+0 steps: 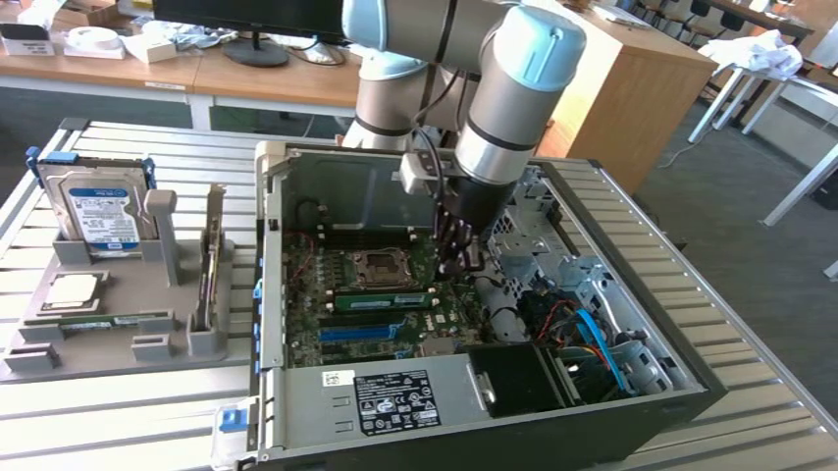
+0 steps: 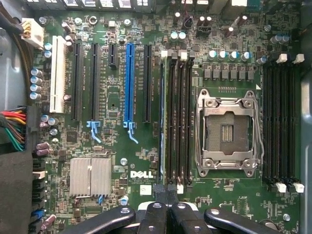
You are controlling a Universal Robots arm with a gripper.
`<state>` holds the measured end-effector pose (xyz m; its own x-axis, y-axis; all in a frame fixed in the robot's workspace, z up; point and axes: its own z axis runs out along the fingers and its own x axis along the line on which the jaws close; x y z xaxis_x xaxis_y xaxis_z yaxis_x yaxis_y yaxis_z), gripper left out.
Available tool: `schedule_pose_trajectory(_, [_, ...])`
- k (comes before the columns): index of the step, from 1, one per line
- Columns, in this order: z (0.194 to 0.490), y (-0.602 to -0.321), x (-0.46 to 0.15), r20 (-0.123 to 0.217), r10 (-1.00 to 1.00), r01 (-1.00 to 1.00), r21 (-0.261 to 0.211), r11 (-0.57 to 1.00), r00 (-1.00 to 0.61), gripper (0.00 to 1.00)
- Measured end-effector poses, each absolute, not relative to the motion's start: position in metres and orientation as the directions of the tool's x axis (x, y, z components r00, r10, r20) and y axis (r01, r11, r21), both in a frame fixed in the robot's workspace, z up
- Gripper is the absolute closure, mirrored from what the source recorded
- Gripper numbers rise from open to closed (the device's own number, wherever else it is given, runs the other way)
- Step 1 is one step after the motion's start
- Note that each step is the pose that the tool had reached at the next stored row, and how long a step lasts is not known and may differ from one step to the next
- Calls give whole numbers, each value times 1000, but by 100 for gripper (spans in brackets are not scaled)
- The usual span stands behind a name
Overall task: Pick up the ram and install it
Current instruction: 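Press down the ram until it locks into place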
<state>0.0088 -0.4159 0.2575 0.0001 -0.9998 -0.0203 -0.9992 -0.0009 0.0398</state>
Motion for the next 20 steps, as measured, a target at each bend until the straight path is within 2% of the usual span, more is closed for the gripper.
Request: schedule_pose_trajectory(20, [246, -416, 9, -20, -1000, -999, 40, -1, 0, 90])
